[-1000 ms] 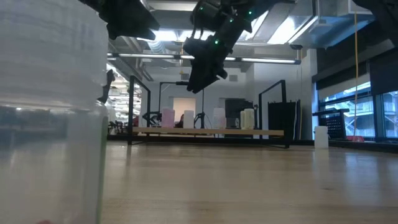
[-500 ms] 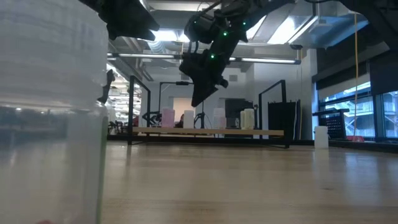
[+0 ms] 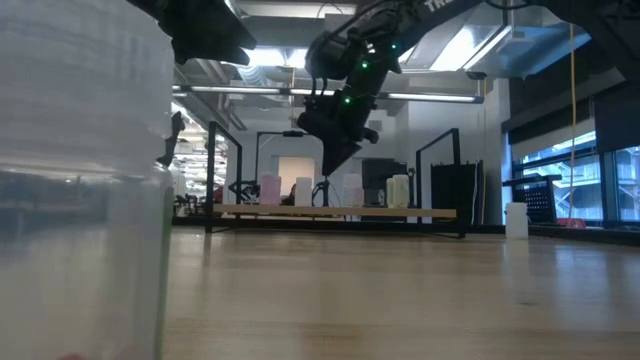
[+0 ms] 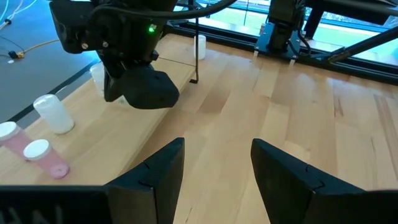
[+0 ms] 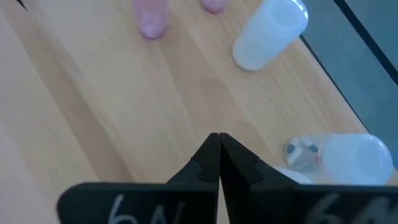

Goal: Pick and place medicine bottles onto shelf by color
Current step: Put the top transparent pill bottle on the shelf aligned with the other transparent pill bottle

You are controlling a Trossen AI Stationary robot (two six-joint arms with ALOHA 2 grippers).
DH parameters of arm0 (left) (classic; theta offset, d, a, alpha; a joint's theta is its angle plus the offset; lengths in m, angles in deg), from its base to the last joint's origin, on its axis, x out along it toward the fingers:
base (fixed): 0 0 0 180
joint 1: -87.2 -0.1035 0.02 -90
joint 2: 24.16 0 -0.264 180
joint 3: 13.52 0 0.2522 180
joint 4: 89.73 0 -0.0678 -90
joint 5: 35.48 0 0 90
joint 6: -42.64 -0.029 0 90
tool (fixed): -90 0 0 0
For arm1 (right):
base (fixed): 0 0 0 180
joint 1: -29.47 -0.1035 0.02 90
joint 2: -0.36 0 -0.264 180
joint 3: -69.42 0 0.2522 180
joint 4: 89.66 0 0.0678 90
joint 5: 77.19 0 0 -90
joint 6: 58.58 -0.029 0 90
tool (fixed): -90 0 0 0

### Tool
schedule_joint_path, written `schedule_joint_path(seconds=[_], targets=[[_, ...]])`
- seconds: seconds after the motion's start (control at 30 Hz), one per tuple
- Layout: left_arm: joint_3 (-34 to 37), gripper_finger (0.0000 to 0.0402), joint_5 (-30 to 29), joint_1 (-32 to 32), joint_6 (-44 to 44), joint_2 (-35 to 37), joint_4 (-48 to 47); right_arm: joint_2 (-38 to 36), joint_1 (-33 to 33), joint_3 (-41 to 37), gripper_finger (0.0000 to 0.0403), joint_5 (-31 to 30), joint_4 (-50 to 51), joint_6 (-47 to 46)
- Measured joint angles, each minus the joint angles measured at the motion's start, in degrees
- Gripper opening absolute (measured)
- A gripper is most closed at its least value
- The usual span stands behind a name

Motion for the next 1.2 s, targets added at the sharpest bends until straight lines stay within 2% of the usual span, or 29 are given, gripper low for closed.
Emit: schedule_joint_path(seconds=[0.5, 1.2], targets=[[0.0, 0.018, 0.0, 0.0, 0.0, 0.0, 0.0, 0.0, 0.2, 0.0, 0.0003, 0.9, 3.3, 0.0], [0.0, 0.018, 0.0, 0.0, 0.0, 0.0, 0.0, 0.0, 0.2, 0.0, 0.0005, -3.5, 7.7, -1.6]])
